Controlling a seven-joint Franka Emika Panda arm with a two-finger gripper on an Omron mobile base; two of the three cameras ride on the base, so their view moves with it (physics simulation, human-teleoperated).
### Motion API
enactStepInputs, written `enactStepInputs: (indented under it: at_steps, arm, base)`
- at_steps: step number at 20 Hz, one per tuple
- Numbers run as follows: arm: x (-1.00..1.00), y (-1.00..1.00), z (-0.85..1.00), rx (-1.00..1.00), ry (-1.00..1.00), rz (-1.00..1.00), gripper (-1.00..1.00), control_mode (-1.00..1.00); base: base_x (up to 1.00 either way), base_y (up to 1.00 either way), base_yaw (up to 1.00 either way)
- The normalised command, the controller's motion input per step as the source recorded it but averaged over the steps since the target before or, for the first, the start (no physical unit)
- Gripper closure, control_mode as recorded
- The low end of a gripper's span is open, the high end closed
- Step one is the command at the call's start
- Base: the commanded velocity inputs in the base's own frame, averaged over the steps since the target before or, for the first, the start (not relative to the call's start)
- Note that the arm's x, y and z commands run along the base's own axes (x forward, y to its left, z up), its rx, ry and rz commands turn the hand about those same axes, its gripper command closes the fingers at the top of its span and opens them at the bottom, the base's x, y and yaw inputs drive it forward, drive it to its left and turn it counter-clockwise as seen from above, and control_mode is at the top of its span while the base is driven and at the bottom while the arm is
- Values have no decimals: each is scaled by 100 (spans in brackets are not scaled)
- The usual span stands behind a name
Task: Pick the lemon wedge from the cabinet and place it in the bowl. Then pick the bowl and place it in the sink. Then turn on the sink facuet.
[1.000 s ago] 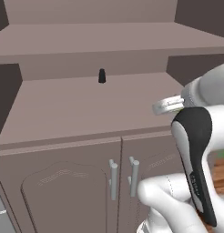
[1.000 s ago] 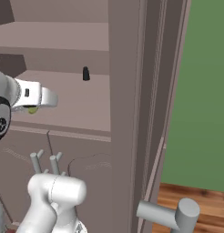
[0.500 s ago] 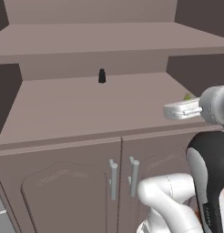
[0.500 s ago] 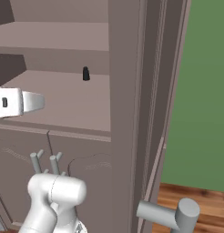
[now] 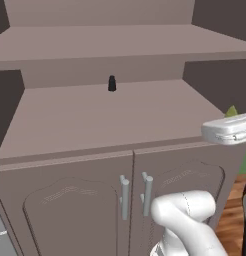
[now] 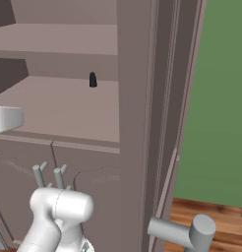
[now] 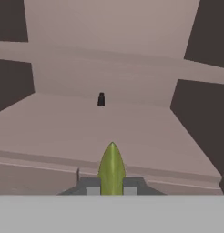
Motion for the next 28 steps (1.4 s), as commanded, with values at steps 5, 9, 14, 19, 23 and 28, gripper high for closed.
enactStepInputs:
  at_steps: [5,9,14,19,23,28]
  arm:
    - [-68,0,7,0,0,0,100,-100]
    - [-23,0,0,0,5,0,100,-100]
    - [0,0,0,-2,2,0,100,-100]
    - [0,0,0,0,1,0,100,100]
    - [0,0,0,0,0,0,100,100]
    - [0,0,0,0,0,0,100,100]
  base:
    - [0,0,0]
    - [0,0,0]
    - [0,0,0]
    - [0,0,0]
    - [-12,0,0]
    - [-59,0,0]
